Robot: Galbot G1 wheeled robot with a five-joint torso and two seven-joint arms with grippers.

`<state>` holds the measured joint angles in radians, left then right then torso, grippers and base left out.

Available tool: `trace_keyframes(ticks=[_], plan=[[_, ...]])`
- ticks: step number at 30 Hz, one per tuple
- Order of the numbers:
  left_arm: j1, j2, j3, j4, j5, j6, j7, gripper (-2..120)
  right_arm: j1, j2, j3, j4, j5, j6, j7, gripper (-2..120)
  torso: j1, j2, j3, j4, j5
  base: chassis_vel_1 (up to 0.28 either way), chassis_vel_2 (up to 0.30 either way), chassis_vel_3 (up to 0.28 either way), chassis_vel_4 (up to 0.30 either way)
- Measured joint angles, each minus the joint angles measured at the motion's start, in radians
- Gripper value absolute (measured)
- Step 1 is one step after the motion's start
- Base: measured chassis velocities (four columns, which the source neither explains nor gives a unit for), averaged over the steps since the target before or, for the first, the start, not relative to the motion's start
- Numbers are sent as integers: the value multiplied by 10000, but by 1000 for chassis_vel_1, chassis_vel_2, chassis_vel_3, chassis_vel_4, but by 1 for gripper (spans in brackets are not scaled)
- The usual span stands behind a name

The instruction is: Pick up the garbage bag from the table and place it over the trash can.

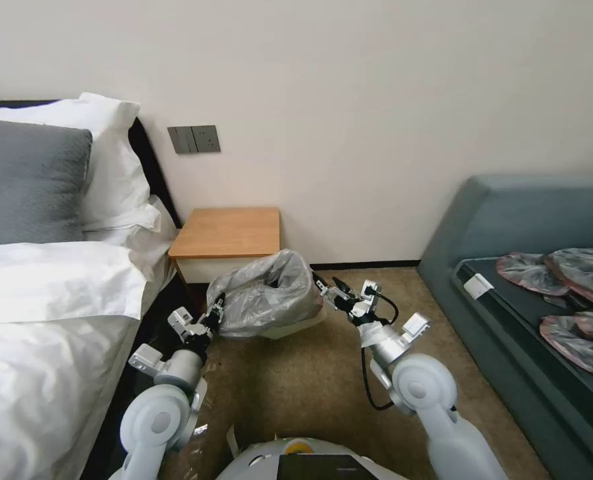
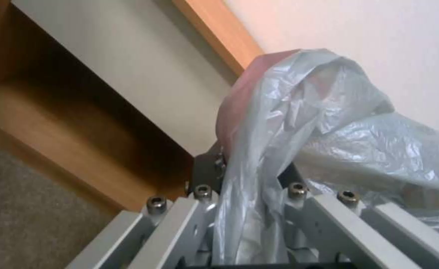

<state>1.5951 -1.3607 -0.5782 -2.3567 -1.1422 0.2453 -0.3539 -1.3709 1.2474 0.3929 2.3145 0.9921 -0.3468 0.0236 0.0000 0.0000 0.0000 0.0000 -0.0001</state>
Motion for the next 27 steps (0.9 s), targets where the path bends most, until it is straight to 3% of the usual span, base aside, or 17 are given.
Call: trace_keyframes(ticks=[3,8,18,23,27], plan=[[24,3,1,17,112,-5,8,9,-17,-79,67,228,105,0,99,100,0,0,0,0,1,0,0,0,0],[186,139,199,238,1676,-140,417,9,324,-576,221,743,257,19,278,100,0,0,0,0,1,0,0,0,0],[474,437,469,262,3272,-391,894,8,1925,-2115,-320,703,126,-296,-265,100,0,0,0,3,3,0,0,0,0],[639,479,535,341,4379,-688,1373,8,2731,-2997,-1223,554,-292,-487,-643,91,0,0,0,0,2,0,0,0,0],[713,459,598,480,5420,-1036,1840,8,3493,-3467,-2300,476,-1319,-681,-1126,71,0,0,0,0,1,0,0,0,0]])
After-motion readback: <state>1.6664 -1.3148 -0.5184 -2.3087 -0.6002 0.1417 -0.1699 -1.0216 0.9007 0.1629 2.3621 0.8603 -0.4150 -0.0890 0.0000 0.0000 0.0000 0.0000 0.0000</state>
